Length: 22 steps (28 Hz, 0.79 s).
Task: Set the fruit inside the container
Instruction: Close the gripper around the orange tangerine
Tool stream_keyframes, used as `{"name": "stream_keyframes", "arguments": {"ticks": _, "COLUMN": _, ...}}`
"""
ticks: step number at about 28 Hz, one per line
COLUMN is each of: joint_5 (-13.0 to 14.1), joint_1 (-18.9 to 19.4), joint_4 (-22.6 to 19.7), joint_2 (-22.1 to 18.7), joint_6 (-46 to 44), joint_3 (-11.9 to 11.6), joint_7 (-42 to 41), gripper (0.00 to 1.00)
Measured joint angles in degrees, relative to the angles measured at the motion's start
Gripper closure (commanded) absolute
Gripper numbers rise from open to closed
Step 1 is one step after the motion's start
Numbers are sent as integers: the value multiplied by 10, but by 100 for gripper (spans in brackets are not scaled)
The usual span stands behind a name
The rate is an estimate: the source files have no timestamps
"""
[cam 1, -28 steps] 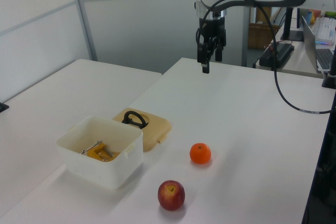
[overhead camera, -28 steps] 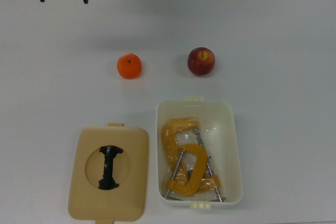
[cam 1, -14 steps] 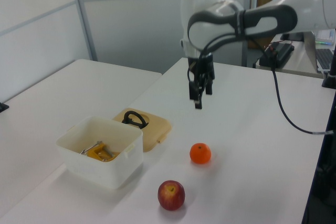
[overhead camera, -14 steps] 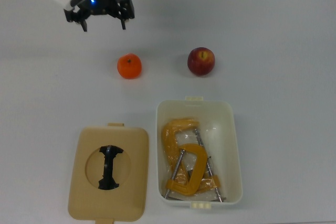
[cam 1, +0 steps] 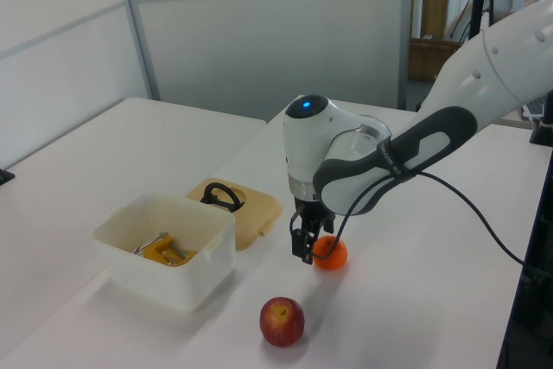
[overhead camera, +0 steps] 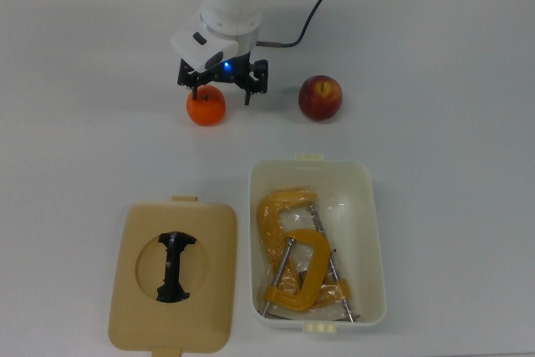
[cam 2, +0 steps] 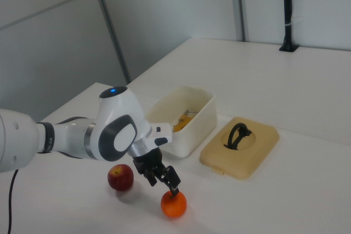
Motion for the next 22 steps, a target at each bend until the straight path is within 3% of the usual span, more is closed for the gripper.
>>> {"name": "stream_keyframes", "arguments": {"ticks": 20, "joint_5": -17, "joint_1": -7, "joint_4": -11, "joint_2": 10, "joint_6": 3, "joint_3": -4, "joint_7": 0, "gripper": 0}}
{"name": "stream_keyframes", "arguments": {"ticks": 22, "joint_5": -22, "joint_1": -9, "joint_4": -14, "joint_2": 10, "joint_6": 3, "joint_3": -6, "joint_7": 0, "gripper": 3}}
